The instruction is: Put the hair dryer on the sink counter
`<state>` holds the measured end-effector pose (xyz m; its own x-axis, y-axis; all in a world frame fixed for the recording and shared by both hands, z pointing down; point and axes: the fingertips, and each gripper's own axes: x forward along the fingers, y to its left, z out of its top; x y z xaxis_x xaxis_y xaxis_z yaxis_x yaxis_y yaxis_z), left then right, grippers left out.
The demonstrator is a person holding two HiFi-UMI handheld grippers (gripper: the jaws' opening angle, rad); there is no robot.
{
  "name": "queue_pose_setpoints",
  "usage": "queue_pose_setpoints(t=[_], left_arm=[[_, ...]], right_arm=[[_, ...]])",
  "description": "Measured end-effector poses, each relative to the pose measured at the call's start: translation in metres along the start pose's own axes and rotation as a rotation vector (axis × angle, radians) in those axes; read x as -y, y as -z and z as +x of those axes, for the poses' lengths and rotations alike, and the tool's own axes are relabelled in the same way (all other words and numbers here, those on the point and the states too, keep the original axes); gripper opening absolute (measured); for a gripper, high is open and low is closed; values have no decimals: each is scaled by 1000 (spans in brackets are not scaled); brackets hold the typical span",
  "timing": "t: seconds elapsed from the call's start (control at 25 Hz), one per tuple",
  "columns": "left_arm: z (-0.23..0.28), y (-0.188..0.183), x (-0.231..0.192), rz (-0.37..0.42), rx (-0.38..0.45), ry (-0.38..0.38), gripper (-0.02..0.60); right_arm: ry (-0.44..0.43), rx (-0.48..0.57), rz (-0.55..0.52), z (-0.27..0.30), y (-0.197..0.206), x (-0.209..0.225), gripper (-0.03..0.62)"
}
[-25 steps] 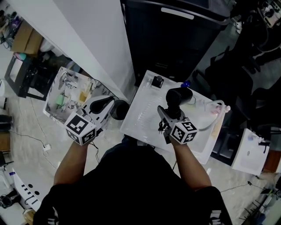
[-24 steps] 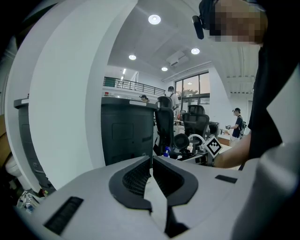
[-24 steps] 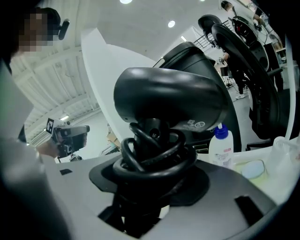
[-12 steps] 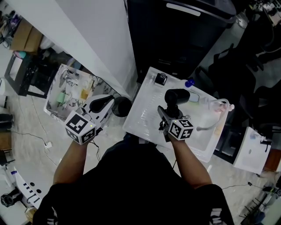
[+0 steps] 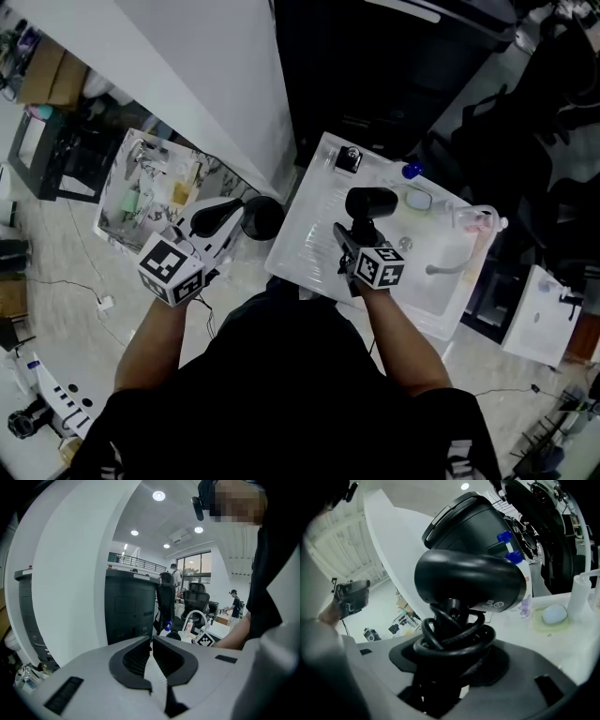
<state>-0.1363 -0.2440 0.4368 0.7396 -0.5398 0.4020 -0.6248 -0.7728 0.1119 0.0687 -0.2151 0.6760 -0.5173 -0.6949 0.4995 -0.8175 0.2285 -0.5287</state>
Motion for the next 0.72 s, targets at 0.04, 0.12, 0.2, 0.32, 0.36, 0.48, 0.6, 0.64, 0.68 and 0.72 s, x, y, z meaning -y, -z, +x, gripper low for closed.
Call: queue_pose_setpoints(t=[0.04, 0.12, 0.2, 0.32, 0.36, 0.48, 0.6, 0.64, 0.68, 0.72], left_arm=[[0, 2, 0, -3, -4, 1, 39], [2, 6, 0, -8, -12, 6, 38], [3, 9, -1, -10, -15, 9, 39], [3, 13, -3, -15, -20, 10, 38], [4, 14, -3, -18, -23, 10, 38], [5, 18, -5, -24, -31, 12, 38], [7, 21, -7, -28, -38, 13, 38], [8, 21, -7, -29, -39, 14, 38], [10, 22, -7, -31, -41, 15, 38], [11, 23, -7, -34, -42, 17, 38]], right_arm=[[4, -9, 5, 3, 4, 2, 273], [13, -27, 10, 10, 12, 7, 273], [23, -41, 13, 16, 17, 11, 273], [38, -62, 13, 25, 27, 17, 273], [43, -69, 13, 28, 30, 19, 273], [57, -89, 16, 35, 36, 26, 273], [73, -105, 25, 43, 41, 33, 273], [81, -113, 26, 45, 43, 36, 273], [88, -123, 27, 47, 46, 39, 273], [95, -133, 28, 50, 49, 42, 273]])
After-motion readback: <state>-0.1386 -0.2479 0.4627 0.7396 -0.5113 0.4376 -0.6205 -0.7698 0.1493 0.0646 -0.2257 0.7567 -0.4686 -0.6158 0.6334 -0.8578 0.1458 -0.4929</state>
